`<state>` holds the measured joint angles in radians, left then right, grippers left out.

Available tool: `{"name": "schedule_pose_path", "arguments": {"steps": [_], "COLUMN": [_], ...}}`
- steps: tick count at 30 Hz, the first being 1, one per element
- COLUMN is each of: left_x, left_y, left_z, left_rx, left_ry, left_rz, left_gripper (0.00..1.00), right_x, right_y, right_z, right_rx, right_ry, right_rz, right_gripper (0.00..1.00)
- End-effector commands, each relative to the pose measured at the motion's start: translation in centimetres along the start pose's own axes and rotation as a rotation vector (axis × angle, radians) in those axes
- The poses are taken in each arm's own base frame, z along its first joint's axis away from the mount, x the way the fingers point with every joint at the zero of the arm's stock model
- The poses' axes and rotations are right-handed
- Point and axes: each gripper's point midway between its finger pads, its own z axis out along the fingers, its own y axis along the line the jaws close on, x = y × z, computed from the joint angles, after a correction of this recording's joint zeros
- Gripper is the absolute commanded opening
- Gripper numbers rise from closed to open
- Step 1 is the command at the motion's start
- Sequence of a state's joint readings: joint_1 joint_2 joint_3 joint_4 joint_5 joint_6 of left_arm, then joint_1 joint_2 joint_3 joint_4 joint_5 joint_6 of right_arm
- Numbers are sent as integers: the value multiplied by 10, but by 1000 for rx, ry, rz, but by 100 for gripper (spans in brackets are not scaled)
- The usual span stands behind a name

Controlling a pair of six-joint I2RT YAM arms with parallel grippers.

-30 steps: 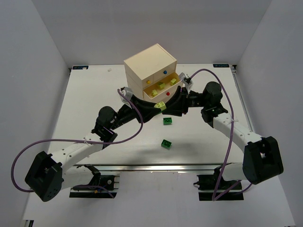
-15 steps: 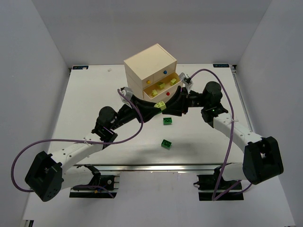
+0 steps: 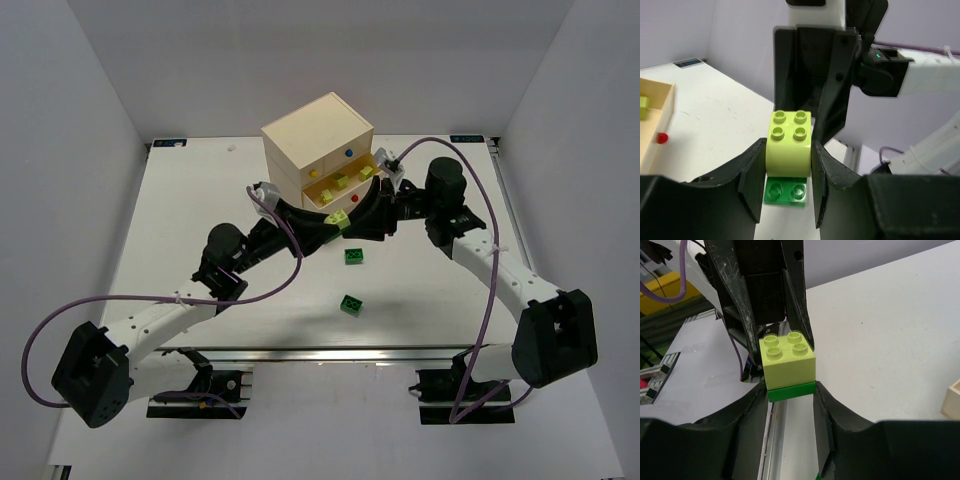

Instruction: Sort the legos into containers by color

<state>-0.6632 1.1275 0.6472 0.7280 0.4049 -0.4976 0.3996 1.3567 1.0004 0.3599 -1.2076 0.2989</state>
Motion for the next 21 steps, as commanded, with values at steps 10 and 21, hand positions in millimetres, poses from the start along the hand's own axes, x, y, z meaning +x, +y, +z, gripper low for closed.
{"name": "schedule_pose_path", "arguments": {"steps": [10, 21], "left_x": [-94, -82], "left_y": [-3, 12], "left_z": [-7, -20], "left_rx": [-80, -174], "left_ry": [-275, -213], "left_rz": [125, 151], "left_gripper": [0, 0], "right_x": [18, -2], "right_y": [-21, -79], "right_z": [-13, -28], "right_rx": [68, 354], "right_ry": [24, 38], "right_rz": [25, -71], "right_gripper": [0, 0]}}
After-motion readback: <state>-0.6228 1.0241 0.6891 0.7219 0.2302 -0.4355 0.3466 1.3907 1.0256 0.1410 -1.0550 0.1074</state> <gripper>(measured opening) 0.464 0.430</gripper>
